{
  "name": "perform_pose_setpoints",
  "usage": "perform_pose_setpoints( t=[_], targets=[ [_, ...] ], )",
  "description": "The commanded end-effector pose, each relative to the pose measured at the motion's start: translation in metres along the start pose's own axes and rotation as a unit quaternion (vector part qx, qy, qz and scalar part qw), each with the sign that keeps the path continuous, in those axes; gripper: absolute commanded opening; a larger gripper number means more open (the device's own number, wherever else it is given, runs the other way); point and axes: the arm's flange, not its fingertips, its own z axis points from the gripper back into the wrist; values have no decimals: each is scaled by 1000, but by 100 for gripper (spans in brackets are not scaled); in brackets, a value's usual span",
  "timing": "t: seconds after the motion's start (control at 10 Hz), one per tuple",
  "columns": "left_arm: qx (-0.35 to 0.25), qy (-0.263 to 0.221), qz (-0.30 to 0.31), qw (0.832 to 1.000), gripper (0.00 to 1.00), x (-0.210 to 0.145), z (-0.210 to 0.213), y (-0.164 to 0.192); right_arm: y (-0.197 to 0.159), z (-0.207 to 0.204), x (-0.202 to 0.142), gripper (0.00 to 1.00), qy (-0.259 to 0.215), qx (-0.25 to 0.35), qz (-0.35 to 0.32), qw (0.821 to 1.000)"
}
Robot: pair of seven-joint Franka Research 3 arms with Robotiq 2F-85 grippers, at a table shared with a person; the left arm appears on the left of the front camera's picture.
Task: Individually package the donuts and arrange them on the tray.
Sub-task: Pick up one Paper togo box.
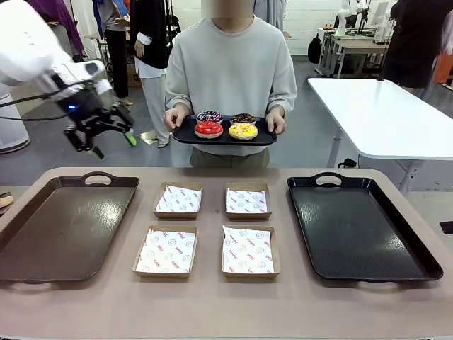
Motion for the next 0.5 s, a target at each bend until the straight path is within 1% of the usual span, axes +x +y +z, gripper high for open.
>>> perform_pose_setpoints(
  t=[0.0, 0.1, 0.2, 0.4],
  targets=[
    [81, -26, 3, 996, 100, 39, -21, -26, 2, 1, 2, 100, -3, 10, 2, 1000],
    [107, -35, -4, 994, 100, 57, -39, -39, 2, 1, 2, 100, -3, 10, 2, 1000],
    [126, -32, -14, 991, 100, 70, -58, -46, 2, 1, 2, 100, -3, 10, 2, 1000],
    [155, -27, -31, 987, 100, 85, -101, -43, 2, 1, 2, 100, -3, 10, 2, 1000]
  ],
)
